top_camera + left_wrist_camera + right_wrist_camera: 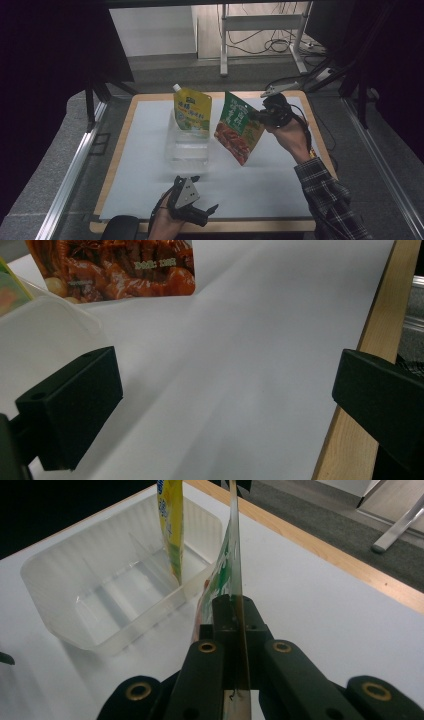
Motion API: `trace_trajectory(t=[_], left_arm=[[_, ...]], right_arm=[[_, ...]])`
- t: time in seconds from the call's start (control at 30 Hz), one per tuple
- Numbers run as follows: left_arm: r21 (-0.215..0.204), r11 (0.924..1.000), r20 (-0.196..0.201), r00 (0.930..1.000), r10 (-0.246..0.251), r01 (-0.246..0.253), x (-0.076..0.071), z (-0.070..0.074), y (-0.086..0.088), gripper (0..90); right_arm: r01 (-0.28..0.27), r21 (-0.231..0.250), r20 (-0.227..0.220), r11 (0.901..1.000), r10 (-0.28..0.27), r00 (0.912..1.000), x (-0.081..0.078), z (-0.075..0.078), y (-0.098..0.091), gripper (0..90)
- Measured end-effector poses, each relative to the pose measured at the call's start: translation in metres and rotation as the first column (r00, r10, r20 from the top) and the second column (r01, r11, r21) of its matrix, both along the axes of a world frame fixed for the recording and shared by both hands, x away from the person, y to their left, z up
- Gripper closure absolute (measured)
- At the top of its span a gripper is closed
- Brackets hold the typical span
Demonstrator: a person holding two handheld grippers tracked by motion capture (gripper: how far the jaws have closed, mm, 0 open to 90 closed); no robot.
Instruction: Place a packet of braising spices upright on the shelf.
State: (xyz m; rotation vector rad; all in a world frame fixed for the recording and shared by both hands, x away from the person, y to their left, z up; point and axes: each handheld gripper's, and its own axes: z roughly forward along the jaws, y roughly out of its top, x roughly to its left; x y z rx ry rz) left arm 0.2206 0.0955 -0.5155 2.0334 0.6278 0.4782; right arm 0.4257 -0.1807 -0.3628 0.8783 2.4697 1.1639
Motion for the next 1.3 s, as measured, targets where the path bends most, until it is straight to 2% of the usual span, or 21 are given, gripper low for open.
trace_trajectory(t=[0.3, 0.57, 0.87, 1.07, 1.3], left_arm=[[-0.001, 1.0, 0.002, 1.0, 0.0, 0.0, 0.0, 0.0, 0.0, 0.0], [-0.005, 1.0, 0.004, 1.0, 0.001, -0.001, -0.001, 0.001, 0.0, 0.0], [0.004, 1.0, 0.006, 1.0, -0.006, 0.006, -0.001, 0.001, -0.001, 0.0], [-0.005, 1.0, 0.001, 1.0, -0.007, 0.007, -0.002, -0.001, -0.003, 0.0], [0.001, 1.0, 0.002, 1.0, -0.008, 0.008, -0.002, 0.0, -0.003, 0.0]], right_arm=[[-0.01, -0.034, 0.036, 0.9994, 0.011, 0.9993, -0.002, 0.012, 0.007, 89.0], [-0.016, -0.016, 0.049, 0.9998, 0.016, 0.9987, -0.006, 0.025, 0.003, 89.0], [-0.063, 0.002, 0.048, 0.998, 0.062, 0.9969, -0.018, 0.04, 0.004, 89.0], [-0.095, 0.005, 0.058, 0.9955, 0.095, 0.9938, -0.024, 0.05, 0.006, 89.0], [-0.143, 0.044, 0.055, 0.9888, 0.14, 0.9886, -0.025, 0.059, 0.011, 89.0]])
